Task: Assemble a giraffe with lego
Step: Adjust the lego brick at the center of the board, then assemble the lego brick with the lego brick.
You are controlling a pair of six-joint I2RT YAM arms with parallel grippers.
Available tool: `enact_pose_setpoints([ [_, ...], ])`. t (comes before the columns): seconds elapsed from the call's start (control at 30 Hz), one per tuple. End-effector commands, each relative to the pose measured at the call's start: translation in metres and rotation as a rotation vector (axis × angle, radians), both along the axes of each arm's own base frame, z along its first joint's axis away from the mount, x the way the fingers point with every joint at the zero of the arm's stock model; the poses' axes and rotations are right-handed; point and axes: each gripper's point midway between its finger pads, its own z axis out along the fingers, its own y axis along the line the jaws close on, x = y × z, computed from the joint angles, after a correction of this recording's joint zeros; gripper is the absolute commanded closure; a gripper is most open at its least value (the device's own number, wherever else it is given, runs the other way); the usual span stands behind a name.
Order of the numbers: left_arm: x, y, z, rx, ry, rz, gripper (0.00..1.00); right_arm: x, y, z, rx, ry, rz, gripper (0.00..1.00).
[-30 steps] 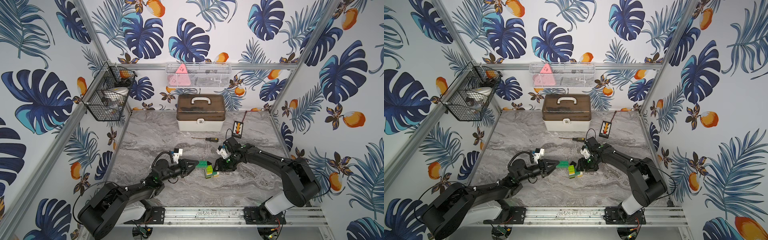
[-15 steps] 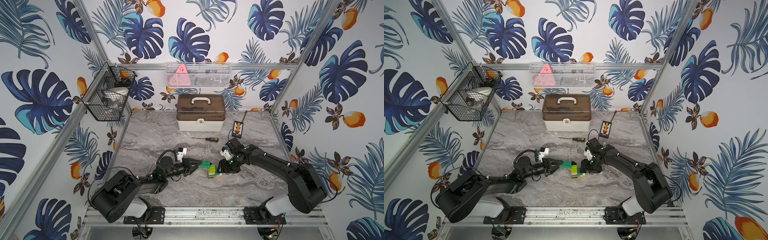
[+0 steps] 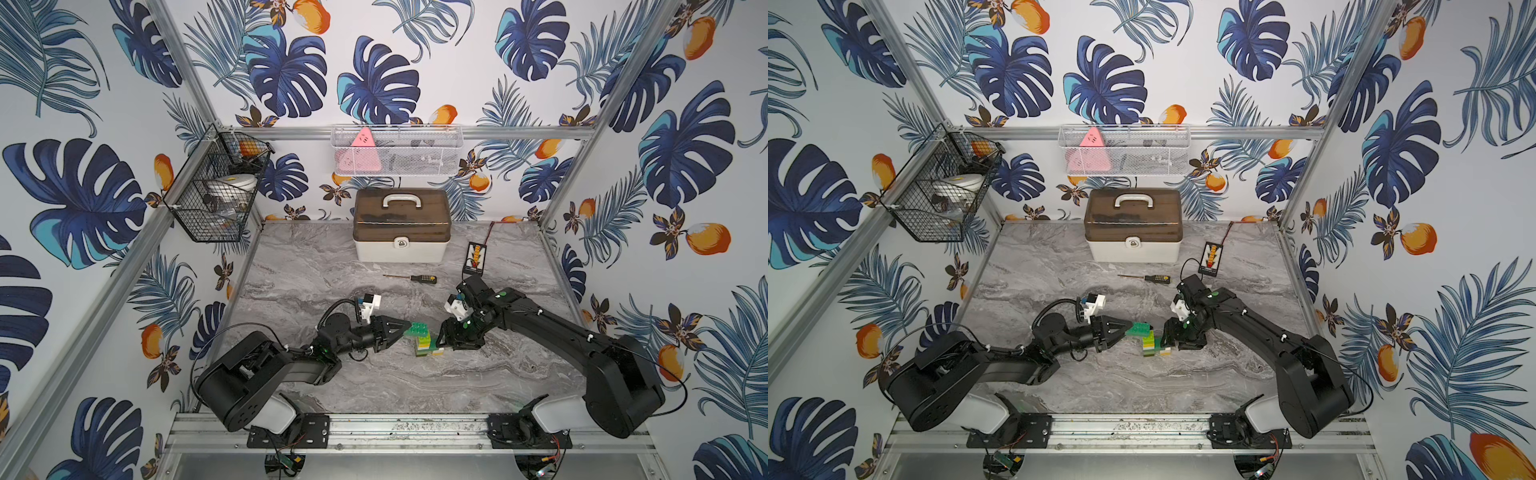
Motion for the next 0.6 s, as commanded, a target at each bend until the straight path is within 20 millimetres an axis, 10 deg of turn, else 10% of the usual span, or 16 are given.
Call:
enact_pose_setpoints([
  [0.0, -0.001, -0.001, 0.013, -0.046, -0.037, 0.008, 1.0, 0.011, 0.0, 0.021, 0.029, -0.055, -0.043, 0.38],
  [0.57, -0.005, -0.007, 0.007, -0.049, -0.046, 0.061, 1.0, 0.035, -0.001, 0.053, 0.132, -0.168, -0.116, 0.38],
])
